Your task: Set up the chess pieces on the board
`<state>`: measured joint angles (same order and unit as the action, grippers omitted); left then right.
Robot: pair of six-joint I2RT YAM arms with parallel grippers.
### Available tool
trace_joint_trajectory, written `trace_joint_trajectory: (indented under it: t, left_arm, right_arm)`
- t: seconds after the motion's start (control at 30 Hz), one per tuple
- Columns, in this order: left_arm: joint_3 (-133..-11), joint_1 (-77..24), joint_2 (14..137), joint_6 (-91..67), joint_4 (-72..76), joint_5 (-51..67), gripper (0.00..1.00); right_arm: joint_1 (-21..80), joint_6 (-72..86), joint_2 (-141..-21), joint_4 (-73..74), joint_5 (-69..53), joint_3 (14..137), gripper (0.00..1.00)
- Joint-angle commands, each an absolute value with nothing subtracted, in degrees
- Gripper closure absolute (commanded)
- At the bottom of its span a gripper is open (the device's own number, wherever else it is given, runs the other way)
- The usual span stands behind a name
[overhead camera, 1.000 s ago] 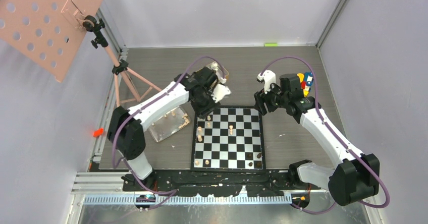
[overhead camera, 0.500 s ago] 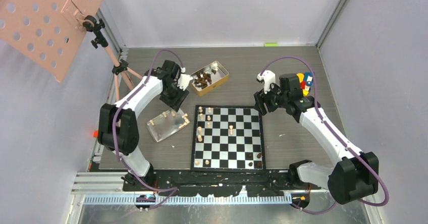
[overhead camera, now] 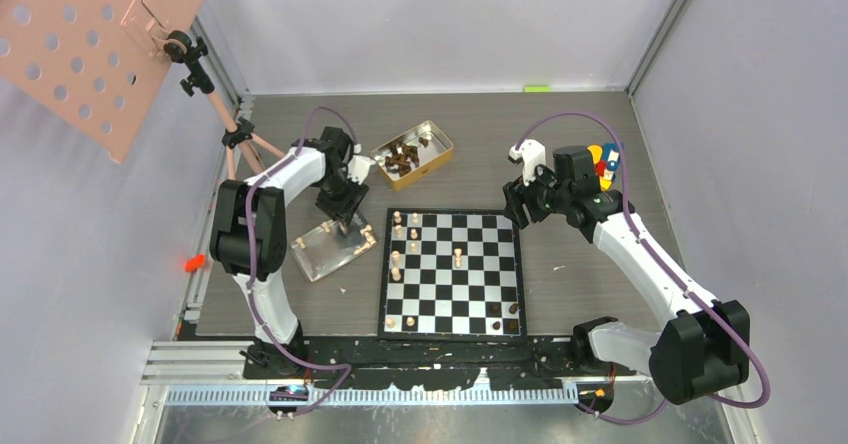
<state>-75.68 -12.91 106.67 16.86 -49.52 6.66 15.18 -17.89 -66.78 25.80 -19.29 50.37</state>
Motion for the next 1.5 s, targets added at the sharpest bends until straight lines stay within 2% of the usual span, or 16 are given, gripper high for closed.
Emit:
trace_joint_trajectory:
  t: [0.0, 0.13, 0.4, 0.53, 0.9, 1.23, 1.47]
  left_arm:
    - [-76.75, -11.93, 107.37, 16.96, -48.63, 9.56, 0.58]
    - [-76.69, -11.78, 107.4, 16.9, -48.83, 10.92, 0.66]
    - [-76.84, -11.77, 104.97, 16.94, -50.18, 10.82, 0.9]
    - [-76.13, -11.78, 100.89, 16.45, -50.47, 11.76, 0.97]
    - [-78.13, -13.42, 91.48, 16.52, -55.57, 20.05, 1.0]
    - [-79.01, -33.92, 89.48, 19.47, -56.03, 16.13, 1.0]
    - [-79.23, -42.37, 93.72, 20.33, -55.02, 14.76, 1.0]
  right_arm:
    - [14.91, -18.41, -67.01, 25.14, -20.02, 51.42, 0.33]
    - [14.85, -18.5, -67.03, 25.28, -20.02, 51.46, 0.33]
    - [14.85, -18.61, -66.8, 25.33, -20.12, 51.5, 0.33]
    - [14.85, -18.59, -66.71, 25.41, -20.13, 51.51, 0.33]
    - [14.85, -18.72, -66.72, 25.53, -20.39, 51.5, 0.33]
    - [14.85, -18.84, -66.5, 25.65, -20.1, 51.55, 0.33]
    - [14.44, -18.97, -66.27, 25.64, -19.86, 51.42, 0.33]
